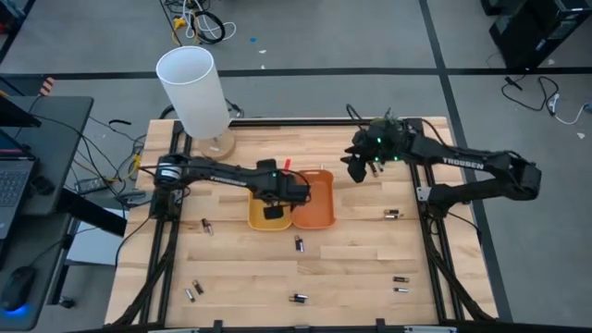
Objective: Sort batteries
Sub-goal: Put the top center black battery into the yellow bin, then put the top right black battery into the yellow bin
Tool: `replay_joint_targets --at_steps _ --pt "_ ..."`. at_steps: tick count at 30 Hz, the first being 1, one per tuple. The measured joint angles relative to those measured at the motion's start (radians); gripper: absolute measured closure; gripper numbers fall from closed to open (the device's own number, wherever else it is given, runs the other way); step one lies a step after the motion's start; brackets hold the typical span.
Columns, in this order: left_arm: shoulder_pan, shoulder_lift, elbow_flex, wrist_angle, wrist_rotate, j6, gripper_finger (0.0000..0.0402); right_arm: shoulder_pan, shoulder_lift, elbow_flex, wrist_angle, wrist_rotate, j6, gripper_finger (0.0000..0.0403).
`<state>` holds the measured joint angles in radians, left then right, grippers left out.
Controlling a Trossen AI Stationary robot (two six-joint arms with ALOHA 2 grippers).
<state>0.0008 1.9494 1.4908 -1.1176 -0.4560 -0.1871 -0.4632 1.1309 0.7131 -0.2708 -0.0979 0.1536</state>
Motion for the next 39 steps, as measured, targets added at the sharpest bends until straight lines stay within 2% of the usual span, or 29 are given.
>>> replay_joint_targets --at_steps 6,13,17,22,29,35,39 --pt "0.051 -0.081 -0.121 0.137 0.087 0.024 0.0335 0.023 0.003 -0.086 0.179 -0.038 0.002 0.0234" --pt "0.084 -0.114 -0.135 0.227 0.113 0.053 0.0335 0.024 0.025 -0.090 0.241 -0.060 -0.034 0.0234" --pt "0.085 -0.114 -0.136 0.233 0.120 0.076 0.0335 0.017 0.020 -0.078 0.218 -0.053 -0.089 0.0234" --pt "0.084 -0.114 -0.150 0.230 0.121 0.077 0.0331 -0.012 0.020 -0.078 0.168 0.015 -0.097 0.0234" --pt "0.065 -0.114 -0.155 0.237 0.127 0.077 0.0295 -0.050 0.024 -0.078 0.011 0.119 -0.029 0.0234" --pt "0.064 -0.114 -0.155 0.173 0.007 0.066 0.0275 -0.052 0.024 -0.078 -0.027 0.165 0.001 0.0234" --pt "0.064 -0.125 -0.155 0.165 -0.023 0.054 0.0272 -0.052 0.024 -0.078 -0.058 0.172 -0.004 0.0234"
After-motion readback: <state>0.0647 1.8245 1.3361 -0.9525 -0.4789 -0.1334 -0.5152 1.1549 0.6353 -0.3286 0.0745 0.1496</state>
